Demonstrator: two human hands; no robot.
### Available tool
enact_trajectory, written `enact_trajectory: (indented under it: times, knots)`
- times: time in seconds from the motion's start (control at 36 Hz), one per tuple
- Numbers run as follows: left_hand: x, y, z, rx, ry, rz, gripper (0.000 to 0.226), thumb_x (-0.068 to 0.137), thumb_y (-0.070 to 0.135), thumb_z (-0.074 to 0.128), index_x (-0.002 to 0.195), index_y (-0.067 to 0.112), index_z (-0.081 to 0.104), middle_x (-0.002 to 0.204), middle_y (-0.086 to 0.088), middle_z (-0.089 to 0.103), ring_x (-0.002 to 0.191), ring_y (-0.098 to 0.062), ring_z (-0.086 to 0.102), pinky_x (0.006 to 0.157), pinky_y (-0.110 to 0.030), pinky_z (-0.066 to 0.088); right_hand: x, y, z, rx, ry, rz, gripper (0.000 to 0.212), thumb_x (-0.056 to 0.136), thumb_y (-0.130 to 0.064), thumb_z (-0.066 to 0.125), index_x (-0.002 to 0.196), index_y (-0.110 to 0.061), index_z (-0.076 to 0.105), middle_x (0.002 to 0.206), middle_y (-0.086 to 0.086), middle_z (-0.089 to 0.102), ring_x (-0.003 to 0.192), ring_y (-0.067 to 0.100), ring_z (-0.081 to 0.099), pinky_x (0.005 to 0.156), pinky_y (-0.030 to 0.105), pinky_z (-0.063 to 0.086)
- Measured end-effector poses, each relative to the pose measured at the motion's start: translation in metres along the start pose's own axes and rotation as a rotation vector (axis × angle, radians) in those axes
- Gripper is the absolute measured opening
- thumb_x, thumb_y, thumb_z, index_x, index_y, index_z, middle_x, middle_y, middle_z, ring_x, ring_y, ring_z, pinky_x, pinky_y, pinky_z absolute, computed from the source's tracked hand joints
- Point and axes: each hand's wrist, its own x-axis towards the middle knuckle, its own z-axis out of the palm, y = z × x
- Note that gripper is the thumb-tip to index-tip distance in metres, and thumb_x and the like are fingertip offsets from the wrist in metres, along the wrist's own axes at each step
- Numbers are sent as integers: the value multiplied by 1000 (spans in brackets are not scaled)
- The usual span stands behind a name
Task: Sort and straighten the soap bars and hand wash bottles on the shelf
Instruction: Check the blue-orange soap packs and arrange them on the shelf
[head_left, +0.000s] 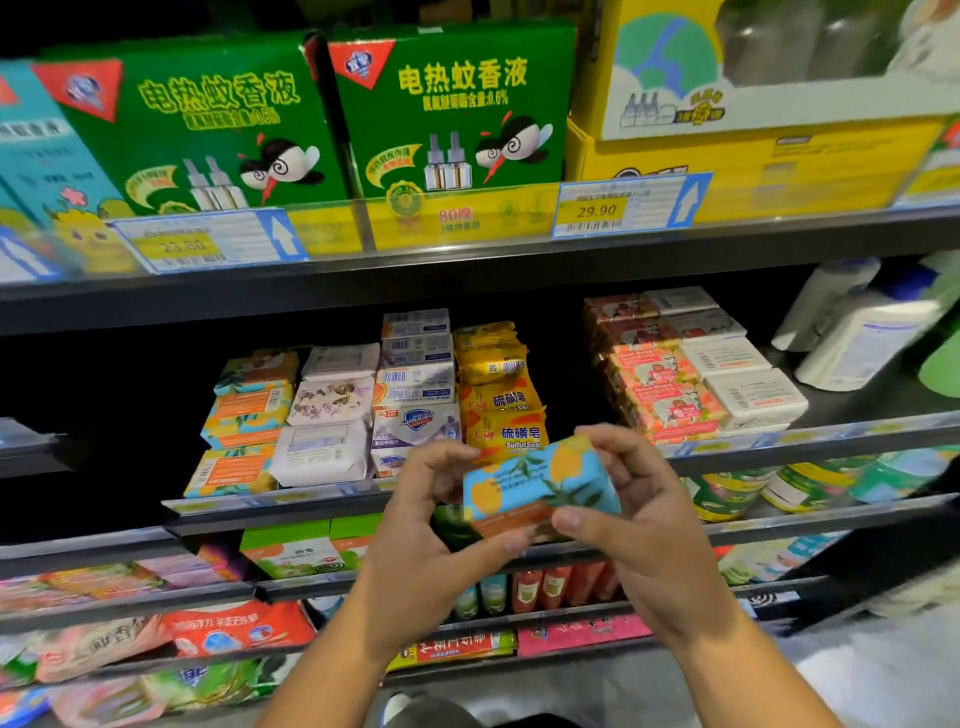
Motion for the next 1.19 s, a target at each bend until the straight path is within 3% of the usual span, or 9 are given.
enact_trajectory:
  times: [0.11,0.44,0.53,0.72,0.86,0.97,1.06,1.11,1.19]
  knots:
    - [-1,3,9,52,-66,-35,58,66,43,84,114,51,51,117,23,61,113,-6,59,85,-18,52,-6,-5,5,-167,-34,-47,66,55,-3,92,105,-39,69,101,-1,72,96,23,72,75,32,60]
    - [7,-3,13,-98,62,-68,52,53,34,90,98,43,65,105,4,71,99,-20,67,83,-48,57,-1,0,-21,-218,1,-49,67,52,-32,98,112,-36,68,104,0,71,103,24,69,83,35,58]
    - [11,2,13,-332,108,-98,57,49,25,93,100,32,67,101,-8,72,97,-27,70,76,-39,58,3,3,-26,-156,19,12,58,59,-11,91,109,-32,71,103,6,73,99,24,70,79,31,58]
    - [30,1,21,-411,96,-494,52,67,26,87,109,9,61,99,-13,74,89,-27,73,76,-36,59,7,12,-22,-172,55,311,32,72,-32,80,100,-17,75,99,13,76,92,31,72,82,41,54]
    - [34,-13,24,-55,-158,-758,35,96,46,59,108,13,62,71,-1,70,59,-15,63,52,-26,42,10,17,-25,-428,55,583,38,91,-48,65,90,-12,73,68,9,66,49,18,49,47,25,34]
    - [35,-12,28,43,-282,-763,36,100,51,50,103,16,58,63,1,65,44,-12,54,44,-26,30,15,14,-33,-487,45,613,46,98,-48,56,96,-4,69,63,7,60,45,15,43,42,22,31]
    - [40,-9,28,41,-270,-710,31,101,48,49,115,22,57,75,0,70,45,-13,55,42,-25,29,18,5,-36,-545,40,543,35,98,-48,55,110,-16,65,78,5,70,55,19,64,53,38,51]
    - [45,-6,26,-5,-250,-660,27,102,44,49,118,23,55,84,-1,71,47,-15,58,41,-24,33,20,-1,-39,-578,40,481,34,100,-44,53,128,-25,53,106,-7,67,73,16,72,84,51,55]
    - [53,2,24,-72,-218,-598,19,104,37,48,117,24,53,95,-10,68,51,-20,61,41,-24,42,24,-8,-40,-560,-35,422,43,98,-44,50,137,-27,45,119,-9,61,66,20,73,64,39,57]
